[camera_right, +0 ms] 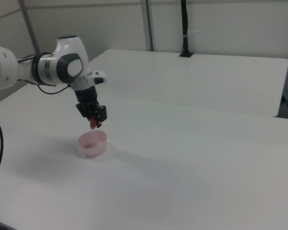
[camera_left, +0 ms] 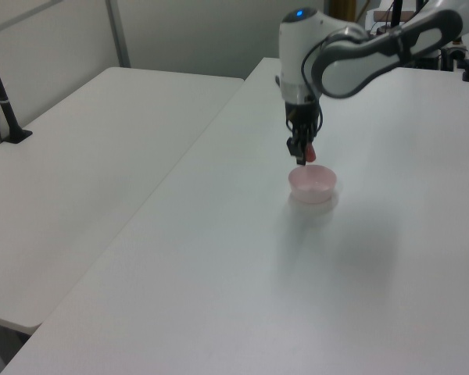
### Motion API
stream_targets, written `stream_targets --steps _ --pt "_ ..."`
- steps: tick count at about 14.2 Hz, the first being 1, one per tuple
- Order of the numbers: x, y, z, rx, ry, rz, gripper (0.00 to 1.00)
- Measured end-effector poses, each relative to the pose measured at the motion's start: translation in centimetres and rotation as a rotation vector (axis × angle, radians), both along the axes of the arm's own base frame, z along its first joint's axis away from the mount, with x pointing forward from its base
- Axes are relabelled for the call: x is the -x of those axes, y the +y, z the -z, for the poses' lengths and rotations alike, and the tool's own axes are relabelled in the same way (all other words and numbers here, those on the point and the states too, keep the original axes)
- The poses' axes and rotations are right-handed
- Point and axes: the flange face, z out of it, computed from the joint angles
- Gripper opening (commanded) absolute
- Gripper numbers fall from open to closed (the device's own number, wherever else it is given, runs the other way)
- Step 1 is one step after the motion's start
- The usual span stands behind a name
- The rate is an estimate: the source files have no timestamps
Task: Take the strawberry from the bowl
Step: 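Lift the strawberry out of the bowl and carry it beside the bowl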
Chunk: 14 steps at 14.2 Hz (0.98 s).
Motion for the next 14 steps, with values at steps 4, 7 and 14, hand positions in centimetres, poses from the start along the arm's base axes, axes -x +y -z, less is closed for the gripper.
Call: stream_targets --steps 4,7,14 --pt "-0.4 -10.6 0.5 0.028 0.03 0.017 0.39" --pt "-0.2 -17.4 3.1 0.043 0.071 0.032 0.41" --pt "-0.9 -20.3 6.9 0.064 0.062 0.038 1.0"
